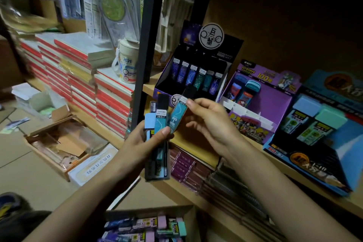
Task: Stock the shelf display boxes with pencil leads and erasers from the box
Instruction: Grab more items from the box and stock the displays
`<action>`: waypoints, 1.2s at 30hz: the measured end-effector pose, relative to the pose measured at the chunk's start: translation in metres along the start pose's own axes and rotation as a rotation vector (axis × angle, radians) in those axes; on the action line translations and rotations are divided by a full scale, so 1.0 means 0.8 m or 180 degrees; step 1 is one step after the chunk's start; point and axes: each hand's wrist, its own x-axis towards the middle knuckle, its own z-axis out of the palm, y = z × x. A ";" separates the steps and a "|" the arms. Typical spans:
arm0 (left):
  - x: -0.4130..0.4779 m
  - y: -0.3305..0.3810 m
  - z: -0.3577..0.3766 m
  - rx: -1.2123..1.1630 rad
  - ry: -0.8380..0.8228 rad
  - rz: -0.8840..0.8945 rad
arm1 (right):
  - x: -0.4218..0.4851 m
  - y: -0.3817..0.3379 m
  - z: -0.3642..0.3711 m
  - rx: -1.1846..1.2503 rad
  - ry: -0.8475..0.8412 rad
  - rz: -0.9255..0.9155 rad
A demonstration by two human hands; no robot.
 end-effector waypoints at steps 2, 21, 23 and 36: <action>0.002 0.006 -0.001 -0.0046 0.0051 0.0029 | 0.009 -0.008 -0.016 0.0181 0.0212 -0.0021; 0.004 0.017 -0.028 -0.0056 0.0334 0.0249 | 0.126 -0.055 -0.076 -0.2252 0.1321 -0.1084; 0.004 0.018 -0.026 -0.0058 0.0370 0.0262 | 0.127 -0.054 -0.075 -0.2228 0.1277 -0.1089; 0.008 0.011 -0.019 -0.0079 0.0402 0.0162 | 0.133 -0.045 -0.067 -0.2207 0.1323 -0.0730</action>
